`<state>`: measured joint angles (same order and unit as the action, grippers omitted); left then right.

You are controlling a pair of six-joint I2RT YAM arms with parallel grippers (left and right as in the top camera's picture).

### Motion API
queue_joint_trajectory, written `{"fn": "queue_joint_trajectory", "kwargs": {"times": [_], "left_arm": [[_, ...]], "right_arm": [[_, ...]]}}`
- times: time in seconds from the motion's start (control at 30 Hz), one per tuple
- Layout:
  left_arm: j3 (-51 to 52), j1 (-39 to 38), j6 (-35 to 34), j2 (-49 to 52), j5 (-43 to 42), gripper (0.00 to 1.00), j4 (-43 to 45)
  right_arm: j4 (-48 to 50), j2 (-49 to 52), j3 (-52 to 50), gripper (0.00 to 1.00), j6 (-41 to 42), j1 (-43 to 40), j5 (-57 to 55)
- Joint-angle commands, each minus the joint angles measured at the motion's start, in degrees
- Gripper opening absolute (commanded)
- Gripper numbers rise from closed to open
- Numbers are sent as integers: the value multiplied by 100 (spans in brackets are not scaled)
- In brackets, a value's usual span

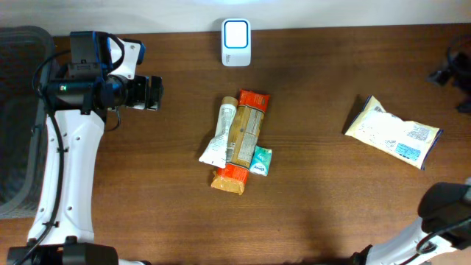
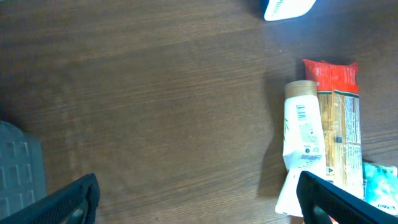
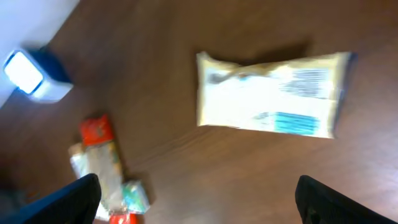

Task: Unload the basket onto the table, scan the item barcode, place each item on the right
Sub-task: 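Move the bag right and drop it on the table's right side, then reach the right gripper to the teal packet among the items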

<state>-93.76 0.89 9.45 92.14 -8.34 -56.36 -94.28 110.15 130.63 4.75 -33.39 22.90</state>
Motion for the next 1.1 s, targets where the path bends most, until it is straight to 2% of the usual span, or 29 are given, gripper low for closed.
{"fn": "queue_joint_trajectory", "kwargs": {"times": [0.0, 0.07, 0.2, 0.23, 0.3, 0.4, 0.5, 0.63, 0.67, 0.7, 0.73, 0.77, 0.9, 1.07], "left_arm": [[-68, 31, 74, -44, -17, 99, 7], [-68, 31, 74, -44, -17, 99, 9], [-68, 31, 74, -44, -17, 99, 7], [-68, 31, 74, -44, -17, 99, 7], [-68, 31, 74, -44, -17, 99, 9], [-68, 31, 74, -44, -17, 99, 7], [-68, 31, 74, -44, -17, 99, 9], [-68, 31, 74, -44, -20, 99, 7], [-68, 31, 74, -44, -20, 99, 7], [-68, 31, 74, -44, -17, 99, 7], [-68, 31, 74, -44, -17, 99, 7], [-68, 31, 74, -44, -17, 99, 7], [-68, 31, 74, -44, -17, 99, 7], [-68, 31, 74, -44, -17, 99, 7]], "right_arm": [[111, -15, -90, 99, -133, 756, 614], [319, -13, -376, 100, -151, 1425, 647], [767, -13, -1045, 94, -87, 2612, 372], [857, -15, -1287, 87, 138, 2942, 101], [1126, -15, -1762, 85, 341, 3445, -2], [1853, -15, -2898, 80, 785, 4345, -127], [2450, -15, -3829, 80, 1019, 4920, -232], [3259, -15, -4905, 74, 1956, 5296, -496], [3526, -15, -5169, 67, 2210, 5337, -490], [3757, -15, -5388, 52, 2415, 5381, -466], [3987, -15, -5589, 42, 2549, 5418, -448], [4135, -15, -5696, 36, 2581, 5442, -433], [4234, -13, -5753, 36, 2581, 5449, -411], [4804, -13, -6054, 34, 2728, 5635, -411]]}}
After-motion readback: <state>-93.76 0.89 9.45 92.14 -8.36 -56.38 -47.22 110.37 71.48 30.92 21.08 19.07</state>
